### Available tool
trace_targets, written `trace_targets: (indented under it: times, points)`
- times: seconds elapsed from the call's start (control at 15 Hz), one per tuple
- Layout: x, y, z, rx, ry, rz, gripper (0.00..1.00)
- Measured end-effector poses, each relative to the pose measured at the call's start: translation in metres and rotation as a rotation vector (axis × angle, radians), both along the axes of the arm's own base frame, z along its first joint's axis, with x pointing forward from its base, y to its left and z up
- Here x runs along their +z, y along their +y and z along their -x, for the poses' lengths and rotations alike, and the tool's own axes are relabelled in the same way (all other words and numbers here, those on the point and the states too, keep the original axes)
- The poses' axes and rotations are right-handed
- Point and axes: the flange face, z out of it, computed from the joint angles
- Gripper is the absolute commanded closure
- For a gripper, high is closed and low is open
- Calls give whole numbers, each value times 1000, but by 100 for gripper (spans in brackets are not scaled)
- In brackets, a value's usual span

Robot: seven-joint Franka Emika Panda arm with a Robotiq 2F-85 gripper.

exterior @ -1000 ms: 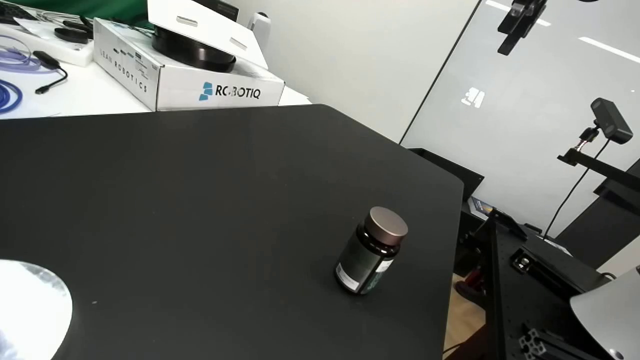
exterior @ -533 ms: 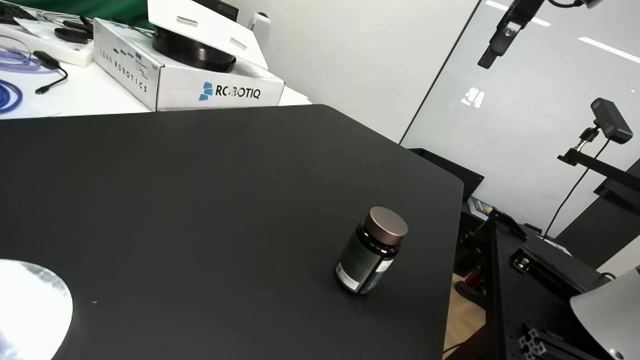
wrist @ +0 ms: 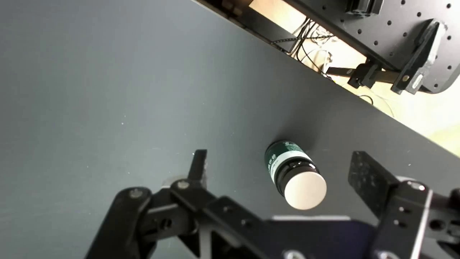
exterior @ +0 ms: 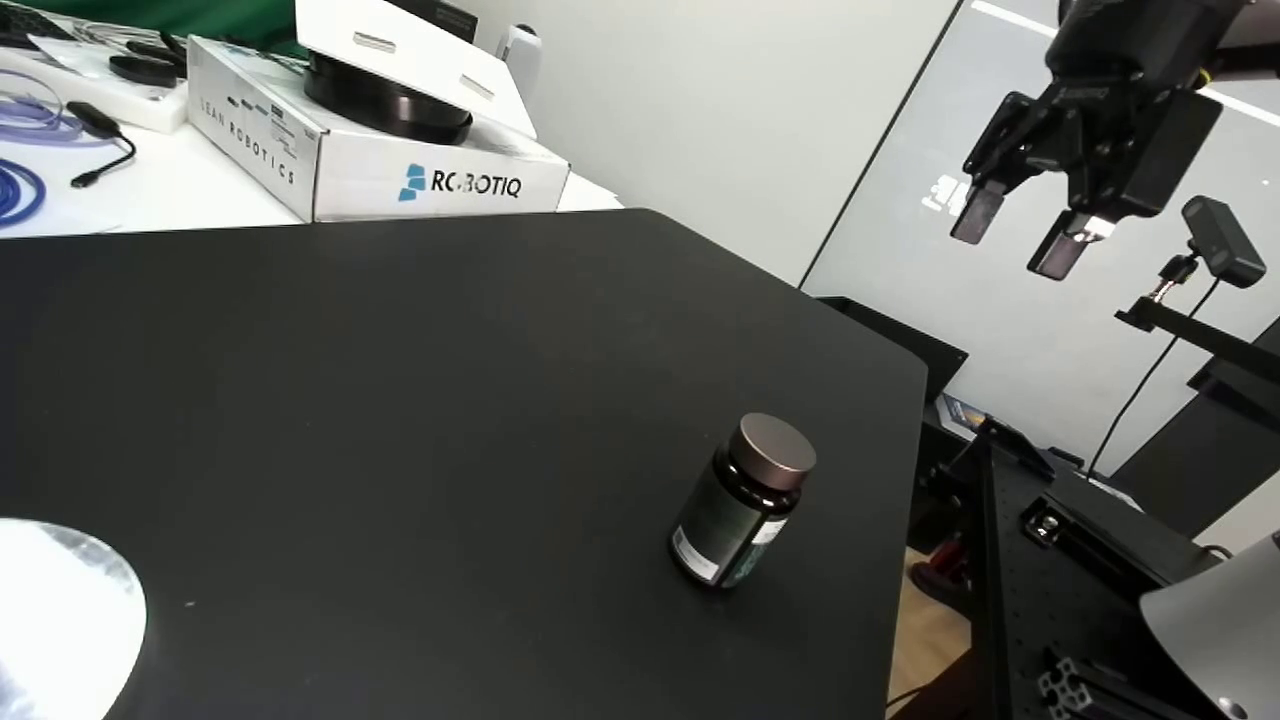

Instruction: Move the bottle to the right.

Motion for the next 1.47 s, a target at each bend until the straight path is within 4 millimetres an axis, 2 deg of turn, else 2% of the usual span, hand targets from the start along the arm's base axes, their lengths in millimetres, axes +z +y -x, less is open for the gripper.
trace_targets:
  times: [0.27, 0.47, 0.93, 1.13, 1.47]
  points:
    - [-11, 43, -6, 173, -45, 4, 0]
    - [-29, 61, -1, 237, 3, 8, 0]
    - [-32, 62, -2, 247, 12, 5, 0]
    - [-33, 62, -10, 253, -24, 17, 0]
    - [-63, 66, -33, 267, -56, 32, 0]
